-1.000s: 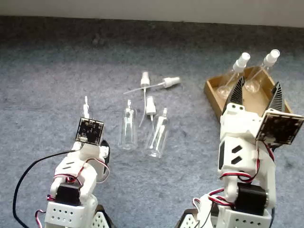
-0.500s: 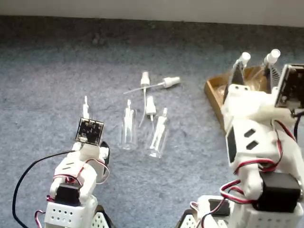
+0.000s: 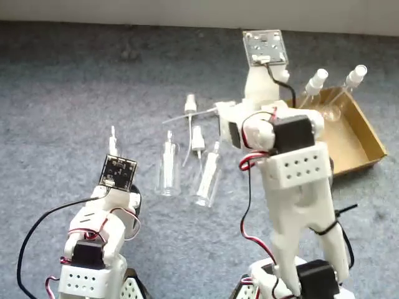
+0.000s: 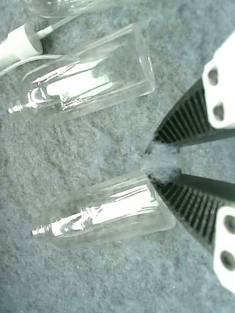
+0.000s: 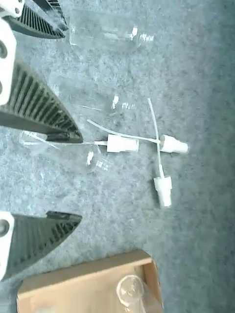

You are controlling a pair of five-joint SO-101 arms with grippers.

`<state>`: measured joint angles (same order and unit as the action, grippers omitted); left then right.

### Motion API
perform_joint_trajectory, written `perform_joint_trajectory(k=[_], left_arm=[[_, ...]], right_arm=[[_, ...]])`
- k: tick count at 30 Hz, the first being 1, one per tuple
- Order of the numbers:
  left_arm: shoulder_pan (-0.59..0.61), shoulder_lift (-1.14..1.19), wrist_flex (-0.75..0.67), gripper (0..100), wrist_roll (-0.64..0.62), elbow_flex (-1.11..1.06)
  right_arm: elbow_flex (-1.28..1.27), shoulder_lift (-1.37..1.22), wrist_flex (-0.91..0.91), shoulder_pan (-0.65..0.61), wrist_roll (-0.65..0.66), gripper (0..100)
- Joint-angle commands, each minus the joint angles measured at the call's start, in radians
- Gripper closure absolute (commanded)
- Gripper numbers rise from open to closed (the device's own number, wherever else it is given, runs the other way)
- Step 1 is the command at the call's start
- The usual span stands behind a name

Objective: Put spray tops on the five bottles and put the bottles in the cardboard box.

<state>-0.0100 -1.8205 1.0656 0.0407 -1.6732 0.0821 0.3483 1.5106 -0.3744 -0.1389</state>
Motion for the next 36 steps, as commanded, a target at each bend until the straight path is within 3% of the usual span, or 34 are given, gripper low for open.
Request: perform_joint_trajectory(k=[1, 16, 22, 36], left_arm=[[0.015, -0.008, 0.005, 100, 0.021, -0.013], [0.015, -0.008, 0.005, 100, 0.021, -0.013], [0.015, -0.008, 0.005, 100, 0.021, -0.015], [0.015, -0.008, 0.005, 100, 0.021, -0.015]], right_arm=[[0.05, -0.111, 0.004, -0.044, -0.078, 69.5], [0.061, -0.677, -0.085, -0.108, -0.117, 68.7], [0.059, -0.728, -0.174, -0.122, -0.152, 68.7], [-0.051, -0.731, -0.125, -0.111, -0.233, 68.9]])
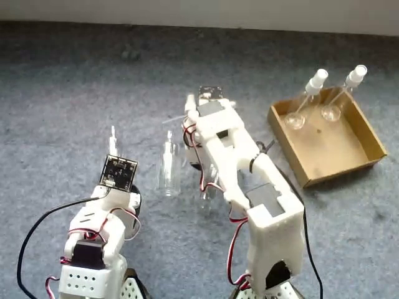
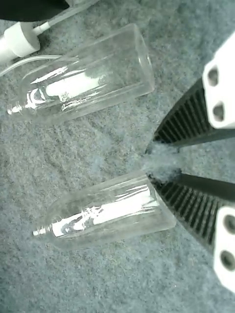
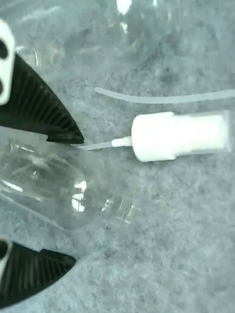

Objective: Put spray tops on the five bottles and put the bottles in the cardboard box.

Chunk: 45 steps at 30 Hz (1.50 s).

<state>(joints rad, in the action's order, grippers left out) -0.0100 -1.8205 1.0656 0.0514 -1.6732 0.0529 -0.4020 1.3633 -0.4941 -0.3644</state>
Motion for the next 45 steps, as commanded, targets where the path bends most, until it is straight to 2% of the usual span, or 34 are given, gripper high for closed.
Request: perform_joint_trajectory(k=[1, 5, 7, 10, 17, 22, 39, 45], left_arm=[[0.015, -0.008, 0.005, 100, 0.011, -0.015], [0.015, -0.008, 0.005, 100, 0.011, -0.015], [0.015, -0.008, 0.005, 100, 0.011, -0.015], [0.015, -0.008, 0.005, 100, 0.011, -0.016], [0.015, -0.008, 0.005, 100, 0.011, -0.016], [0.015, -0.008, 0.005, 100, 0.011, -0.016], [-0.018, -0.008, 0.005, 100, 0.011, -0.021], [-0.018, -0.008, 0.005, 100, 0.011, -0.021]], right_arm=[[-0.039, 0.019, 0.021, 0.01, -0.008, 69.8], [-0.074, 0.021, 0.016, 0.012, -0.002, 83.3], [-0.076, 0.024, 0.019, 0.025, -0.002, 86.3], [-0.074, 0.028, 0.022, 0.065, 0.023, 86.3], [-0.073, 0.031, 0.035, 0.136, 0.27, 86.3], [-0.007, 0.113, 0.094, 0.165, 0.353, 86.3], [0.039, 0.659, 0.259, 0.168, 0.358, 86.3], [-0.056, 0.812, 0.272, 0.166, 0.358, 86.3]])
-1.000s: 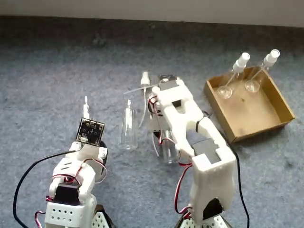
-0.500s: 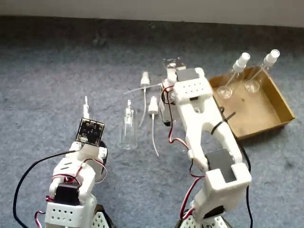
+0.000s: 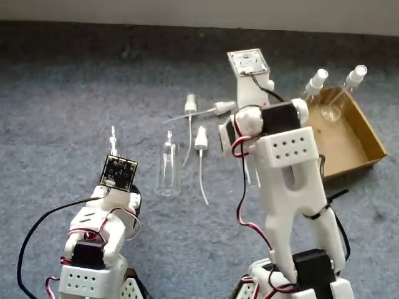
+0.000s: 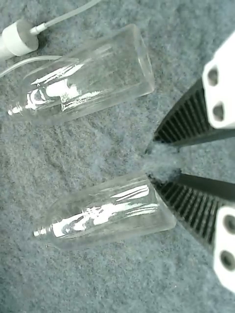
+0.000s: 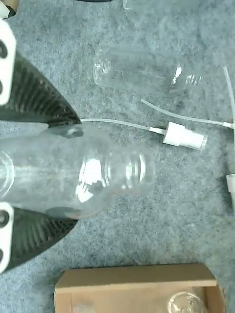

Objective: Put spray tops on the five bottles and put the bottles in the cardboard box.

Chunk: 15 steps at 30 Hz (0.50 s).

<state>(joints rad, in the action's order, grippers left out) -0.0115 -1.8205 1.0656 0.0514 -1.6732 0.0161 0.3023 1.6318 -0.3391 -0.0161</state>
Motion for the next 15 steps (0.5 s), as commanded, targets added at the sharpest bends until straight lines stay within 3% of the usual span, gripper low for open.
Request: perform_joint_trajectory(k=[1, 7, 15], left_arm=[[-0.016, -0.008, 0.005, 100, 0.011, -0.021], [-0.016, -0.008, 0.005, 100, 0.011, -0.021], [-0.016, -0.008, 0.005, 100, 0.011, -0.021]], right_arm=[[-0.041, 0.14, 0.002, 0.012, 0.009, 86.3], [-0.18, 0.346, -0.039, 0.01, 0.009, 86.3], [-0.611, 0.503, -0.361, 0.013, 0.011, 86.3]])
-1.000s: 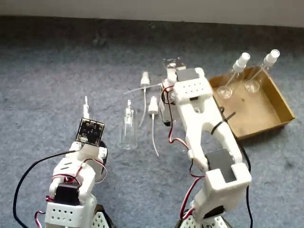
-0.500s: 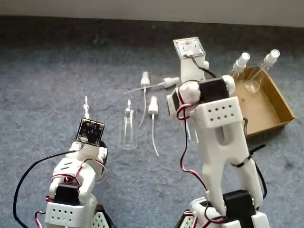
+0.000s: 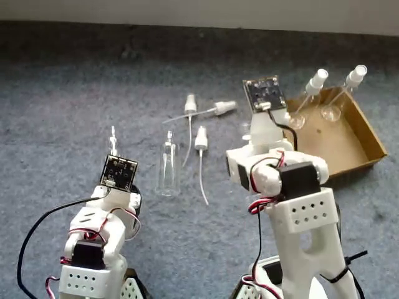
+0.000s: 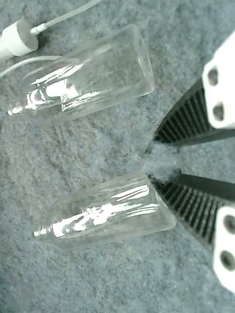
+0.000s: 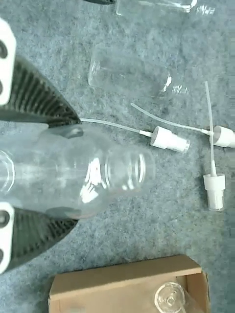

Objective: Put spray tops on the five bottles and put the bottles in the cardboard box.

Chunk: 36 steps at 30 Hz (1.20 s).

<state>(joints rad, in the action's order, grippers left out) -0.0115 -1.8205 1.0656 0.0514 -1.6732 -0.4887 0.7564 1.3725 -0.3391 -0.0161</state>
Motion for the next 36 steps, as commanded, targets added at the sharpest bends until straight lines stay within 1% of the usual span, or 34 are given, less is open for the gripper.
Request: perform_joint_trajectory(k=[1, 8, 11, 15, 27, 34, 36], left_arm=[[-0.016, -0.008, 0.005, 100, 0.011, -0.021], [-0.018, -0.008, 0.005, 100, 0.011, -0.021], [-0.018, -0.008, 0.005, 100, 0.011, -0.021], [-0.018, -0.008, 0.005, 100, 0.011, -0.021], [-0.018, -0.008, 0.005, 100, 0.011, -0.021], [-0.018, -0.008, 0.005, 100, 0.011, -0.021], [-0.018, -0.008, 0.005, 100, 0.011, -0.021]], right_arm=[[-0.147, 0.048, -0.12, 0.013, 0.011, 86.3], [-0.309, 0.048, -0.338, 0.013, 0.011, 86.3], [-0.352, 0.047, -0.348, 0.013, 0.055, 86.3], [-0.367, 0.025, -0.291, 0.015, 0.066, 86.3], [-0.127, -0.45, -0.282, 0.024, 0.064, 86.3], [-0.108, -0.628, -0.354, 0.024, 0.072, 86.2], [-0.108, -0.67, -0.377, 0.024, 0.074, 84.4]])
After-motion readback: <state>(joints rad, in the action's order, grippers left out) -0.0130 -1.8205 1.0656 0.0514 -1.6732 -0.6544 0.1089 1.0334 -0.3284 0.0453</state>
